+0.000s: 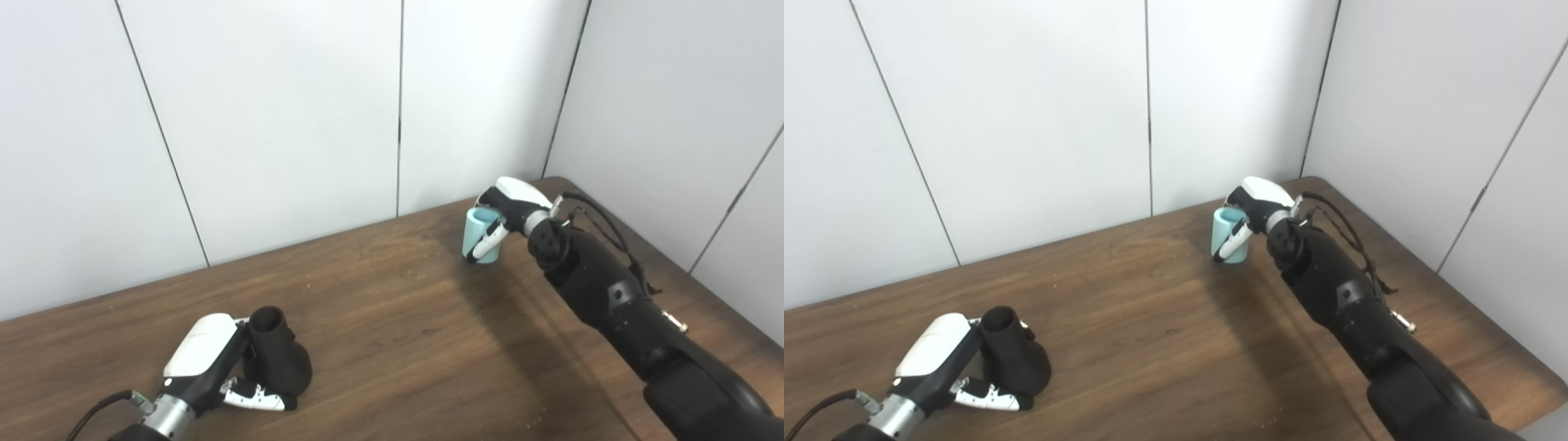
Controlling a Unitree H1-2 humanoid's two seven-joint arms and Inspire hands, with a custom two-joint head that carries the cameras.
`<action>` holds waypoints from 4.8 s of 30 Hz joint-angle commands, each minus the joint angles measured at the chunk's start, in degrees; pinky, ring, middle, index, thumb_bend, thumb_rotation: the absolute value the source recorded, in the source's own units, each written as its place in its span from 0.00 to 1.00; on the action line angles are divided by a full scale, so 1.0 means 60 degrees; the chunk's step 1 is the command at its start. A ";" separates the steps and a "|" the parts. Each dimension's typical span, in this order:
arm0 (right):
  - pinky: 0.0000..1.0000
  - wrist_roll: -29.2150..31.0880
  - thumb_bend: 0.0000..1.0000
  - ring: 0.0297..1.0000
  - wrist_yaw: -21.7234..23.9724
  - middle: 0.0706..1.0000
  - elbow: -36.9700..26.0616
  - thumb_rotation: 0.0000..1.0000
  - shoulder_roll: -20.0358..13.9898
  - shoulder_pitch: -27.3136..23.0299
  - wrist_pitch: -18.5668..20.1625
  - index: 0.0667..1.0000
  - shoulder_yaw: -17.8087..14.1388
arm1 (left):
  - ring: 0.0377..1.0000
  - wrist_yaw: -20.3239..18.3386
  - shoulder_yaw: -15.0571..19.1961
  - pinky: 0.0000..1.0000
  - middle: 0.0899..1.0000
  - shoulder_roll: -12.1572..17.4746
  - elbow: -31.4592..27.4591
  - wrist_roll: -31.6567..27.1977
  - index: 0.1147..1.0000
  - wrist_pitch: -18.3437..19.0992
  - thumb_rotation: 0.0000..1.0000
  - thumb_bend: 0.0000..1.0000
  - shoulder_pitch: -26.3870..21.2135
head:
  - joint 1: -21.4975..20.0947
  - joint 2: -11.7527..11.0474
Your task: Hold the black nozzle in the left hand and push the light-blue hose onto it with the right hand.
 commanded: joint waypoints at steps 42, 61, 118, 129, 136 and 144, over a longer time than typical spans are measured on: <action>0.44 0.1148 0.50 0.44 0.3485 0.43 -0.6233 0.00 0.1489 -0.1833 -0.0265 0.45 0.1179 | 0.42 -0.2168 -0.0777 0.42 0.38 -0.0705 -0.0201 0.1059 0.43 0.2539 0.00 0.53 0.0227 | 0.4578 0.1044; 0.33 0.1289 0.50 0.43 0.3984 0.45 -0.6459 0.00 0.2255 -0.1637 0.0518 0.46 0.1562 | 0.39 -0.2244 -0.0837 0.34 0.35 -0.0779 -0.0381 0.1256 0.43 0.2912 0.00 0.52 0.0166 | 0.4814 0.1354; 0.32 0.1380 0.50 0.43 0.3745 0.46 -0.5892 0.00 0.2192 -0.1669 0.0392 0.48 0.0947 | 0.40 -0.2484 -0.0945 0.35 0.36 -0.0800 -0.0647 0.1252 0.43 0.3267 0.00 0.52 0.0158 | 0.4829 0.1608; 0.32 0.1206 0.50 0.43 0.3849 0.47 -0.5645 0.00 0.2310 -0.1381 0.0584 0.48 0.1443 | 0.38 -0.2381 -0.0895 0.33 0.35 -0.0804 -0.0628 0.1226 0.43 0.3201 0.00 0.52 0.0156 | 0.4905 0.1688; 0.31 0.1127 0.50 0.42 0.3835 0.47 -0.5542 0.00 0.2356 -0.1264 0.0406 0.48 0.1656 | 0.38 -0.2370 -0.0894 0.33 0.35 -0.0808 -0.0647 0.1275 0.43 0.3236 0.00 0.52 0.0135 | 0.4975 0.1737; 0.31 0.1156 0.50 0.41 0.3783 0.47 -0.5440 0.00 0.2400 -0.1082 0.0154 0.49 0.1731 | 0.38 -0.2331 -0.0901 0.31 0.34 -0.0791 -0.0731 0.1318 0.43 0.3222 0.00 0.52 0.0171 | 0.4990 0.1765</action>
